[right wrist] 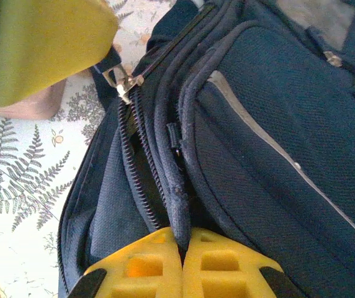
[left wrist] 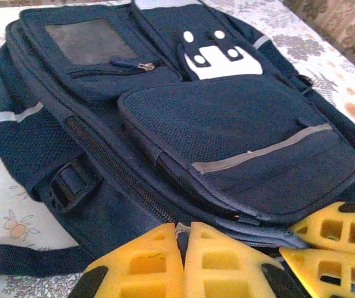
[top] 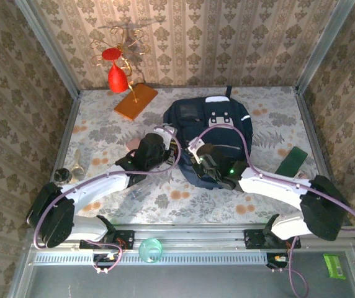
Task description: Pack books, pencil case, and school supplies into a backpack
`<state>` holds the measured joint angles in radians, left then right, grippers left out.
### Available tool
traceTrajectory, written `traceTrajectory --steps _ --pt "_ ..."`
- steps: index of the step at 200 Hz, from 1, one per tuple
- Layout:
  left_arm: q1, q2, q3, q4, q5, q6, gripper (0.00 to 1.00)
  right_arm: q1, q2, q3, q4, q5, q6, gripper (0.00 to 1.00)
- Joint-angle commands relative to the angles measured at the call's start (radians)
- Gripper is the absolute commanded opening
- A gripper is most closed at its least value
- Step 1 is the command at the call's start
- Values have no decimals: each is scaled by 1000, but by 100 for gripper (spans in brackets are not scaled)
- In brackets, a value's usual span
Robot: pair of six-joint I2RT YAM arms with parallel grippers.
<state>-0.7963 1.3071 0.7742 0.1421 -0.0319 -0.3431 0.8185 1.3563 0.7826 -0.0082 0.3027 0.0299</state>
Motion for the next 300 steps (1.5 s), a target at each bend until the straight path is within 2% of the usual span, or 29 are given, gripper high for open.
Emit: traceTrajectory --steps 1,64,124,150,170,184,221,251,279,300 --pt "62 -49 -1 36 -42 0 0 -35 -77 -48 -26 39 40 0" --pt "213 96 66 105 19 26 0 -103 -232 -117 -52 -76 111 0" --pt "301 220 122 146 50 41 0 -111 -219 -54 -56 -100 178 0" --pt "302 197 113 151 70 61 28 -111 -178 31 -84 -81 216 0" --pt "308 159 94 135 81 73 43 -110 -132 86 -87 -115 242 0" --pt "310 125 63 130 75 69 51 -108 -88 115 -80 -159 251 4" --pt "306 18 -50 137 146 22 58 -107 19 208 -127 -208 263 10" --pt "266 -52 -140 185 178 23 62 -108 103 273 -143 -264 274 13" --pt "221 -102 -191 197 159 186 66 -108 120 317 -161 -300 268 14" --pt "186 -111 -200 214 149 368 72 -115 96 313 -173 -295 240 8"
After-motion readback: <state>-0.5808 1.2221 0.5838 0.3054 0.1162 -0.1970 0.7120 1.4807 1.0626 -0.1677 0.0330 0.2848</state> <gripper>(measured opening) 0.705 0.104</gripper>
